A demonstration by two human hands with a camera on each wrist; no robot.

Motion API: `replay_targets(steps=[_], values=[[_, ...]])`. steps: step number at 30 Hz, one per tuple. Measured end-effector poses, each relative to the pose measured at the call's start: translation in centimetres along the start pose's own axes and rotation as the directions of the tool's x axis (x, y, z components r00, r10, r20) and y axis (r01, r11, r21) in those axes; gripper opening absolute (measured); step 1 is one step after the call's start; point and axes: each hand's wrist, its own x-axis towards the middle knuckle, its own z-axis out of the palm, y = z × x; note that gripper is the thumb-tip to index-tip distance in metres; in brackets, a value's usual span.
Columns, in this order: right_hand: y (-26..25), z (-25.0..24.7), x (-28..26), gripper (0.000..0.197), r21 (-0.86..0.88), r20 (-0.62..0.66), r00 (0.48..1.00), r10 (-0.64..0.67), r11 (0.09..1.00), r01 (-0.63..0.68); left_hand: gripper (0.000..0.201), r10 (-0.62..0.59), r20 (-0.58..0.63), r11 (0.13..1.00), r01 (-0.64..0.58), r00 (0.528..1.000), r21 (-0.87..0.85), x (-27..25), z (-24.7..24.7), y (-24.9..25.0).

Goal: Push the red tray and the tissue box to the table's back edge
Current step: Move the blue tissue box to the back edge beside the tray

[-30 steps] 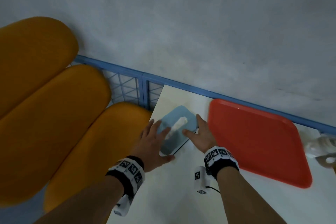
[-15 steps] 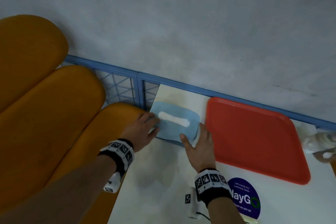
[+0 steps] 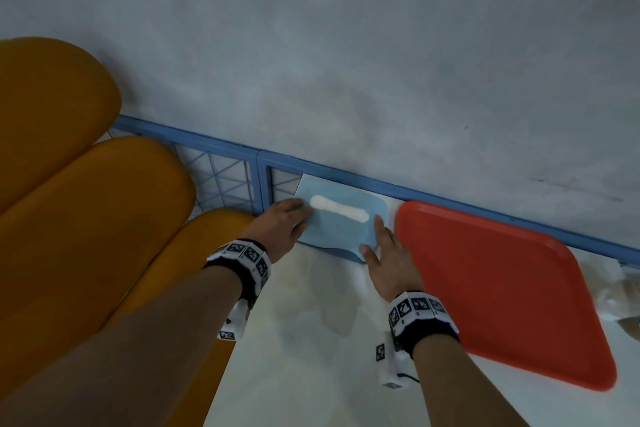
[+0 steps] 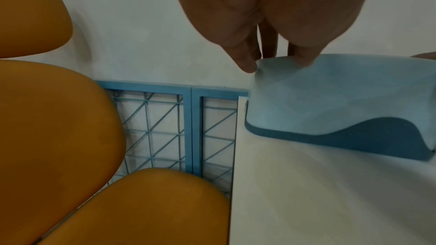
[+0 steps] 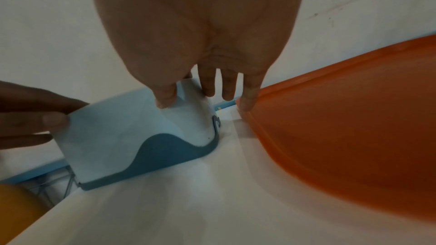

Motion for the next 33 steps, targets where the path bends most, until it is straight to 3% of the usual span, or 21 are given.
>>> replay_targets(steps=[5, 9, 13, 23, 33], values=[[-0.8, -2.3, 1.6, 0.065, -0.026, -0.005, 1.000, -0.024, 0.999, 0.024, 0.042, -0.030, 0.048, 0.999, 0.029, 0.998, 0.017, 1.9, -1.5, 0.5], [-1.6, -3.5, 1.7, 0.067, -0.013, 0.051, 0.999, 0.011, 1.000, -0.010, 0.061, -0.145, 0.063, 0.989, 0.147, 0.987, -0.027, 2.8, -2.2, 0.2], [-1.8, -4.2, 3.0, 0.069, -0.013, 0.069, 0.997, 0.035, 0.999, -0.035, 0.066, -0.225, 0.110, 0.971, 0.231, 0.968, -0.053, 3.9, -1.6, -0.6], [0.0, -4.7, 2.8, 0.067, 0.103, -0.010, 0.997, 0.081, 0.991, -0.079, 0.067, -0.183, 0.117, 0.969, 0.199, 0.976, -0.143, 5.9, 0.3, 0.3], [-1.7, -4.6, 4.0, 0.071, 0.116, 0.023, 0.995, 0.092, 0.989, -0.094, 0.065, -0.212, 0.103, 0.969, 0.222, 0.972, -0.106, 6.4, -0.4, -1.2]])
